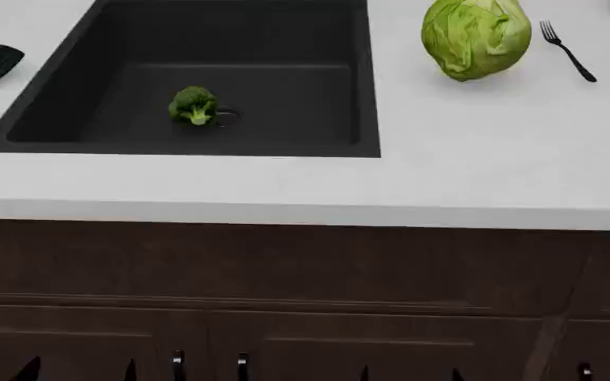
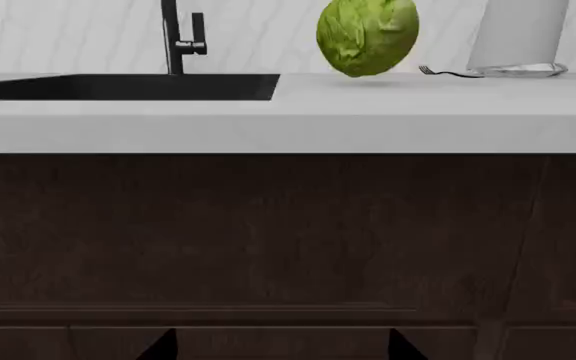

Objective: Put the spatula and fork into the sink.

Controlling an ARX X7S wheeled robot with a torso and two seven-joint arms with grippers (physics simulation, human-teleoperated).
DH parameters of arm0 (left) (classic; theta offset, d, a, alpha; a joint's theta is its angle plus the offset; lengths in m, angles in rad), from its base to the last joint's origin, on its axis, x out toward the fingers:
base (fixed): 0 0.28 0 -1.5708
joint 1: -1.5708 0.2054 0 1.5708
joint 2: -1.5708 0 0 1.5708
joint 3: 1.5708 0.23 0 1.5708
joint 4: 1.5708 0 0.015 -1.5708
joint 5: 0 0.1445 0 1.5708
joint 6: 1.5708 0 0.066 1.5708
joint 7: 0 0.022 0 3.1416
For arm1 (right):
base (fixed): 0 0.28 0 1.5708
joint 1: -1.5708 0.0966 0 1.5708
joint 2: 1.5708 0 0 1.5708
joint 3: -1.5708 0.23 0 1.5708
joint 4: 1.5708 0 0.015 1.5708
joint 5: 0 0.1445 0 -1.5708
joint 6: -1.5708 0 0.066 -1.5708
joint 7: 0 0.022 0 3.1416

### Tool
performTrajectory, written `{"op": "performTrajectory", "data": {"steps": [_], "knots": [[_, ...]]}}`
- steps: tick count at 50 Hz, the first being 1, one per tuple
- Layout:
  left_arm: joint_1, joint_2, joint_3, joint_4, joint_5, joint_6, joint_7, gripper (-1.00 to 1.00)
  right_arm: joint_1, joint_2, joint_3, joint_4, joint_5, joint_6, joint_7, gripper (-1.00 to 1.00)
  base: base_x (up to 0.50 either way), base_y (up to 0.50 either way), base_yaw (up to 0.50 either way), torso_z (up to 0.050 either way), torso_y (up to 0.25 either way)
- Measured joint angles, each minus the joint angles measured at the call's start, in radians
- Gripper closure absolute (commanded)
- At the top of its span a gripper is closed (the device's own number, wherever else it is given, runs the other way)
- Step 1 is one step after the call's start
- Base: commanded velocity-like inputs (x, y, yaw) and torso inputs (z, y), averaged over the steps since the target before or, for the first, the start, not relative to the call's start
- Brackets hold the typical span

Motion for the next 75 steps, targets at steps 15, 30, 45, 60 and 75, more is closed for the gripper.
{"op": "performTrajectory", "data": {"steps": [15,30,45,60,75], "knots": [[0.005,-0.027,0.022,0.004,-0.040,0.002,-0.021,-1.00,-0.010,0.026,-0.032,-0.007,0.022,-0.002,0.031,-1.00,0.00,0.00,0.00,0.000,0.000],[-0.002,-0.056,0.054,-0.007,-0.070,0.013,-0.054,-1.00,-0.005,0.053,-0.072,-0.005,0.047,0.000,0.067,-1.00,0.00,0.00,0.00,0.000,0.000],[-0.002,-0.079,0.083,-0.003,-0.089,0.012,-0.081,-1.00,0.000,0.075,-0.102,0.007,0.073,-0.008,0.091,-1.00,0.00,0.00,0.00,0.000,0.000],[0.004,-0.062,0.066,0.037,-0.069,-0.011,-0.067,-1.00,-0.010,0.073,-0.103,-0.023,0.075,0.005,0.086,-1.00,0.00,0.00,0.00,0.000,0.000],[-0.038,-0.086,0.085,0.297,-0.066,-0.181,-0.084,-1.00,-0.019,0.135,-0.111,-0.397,0.058,0.219,0.108,-1.00,0.00,0.00,0.00,0.000,0.000]]}}
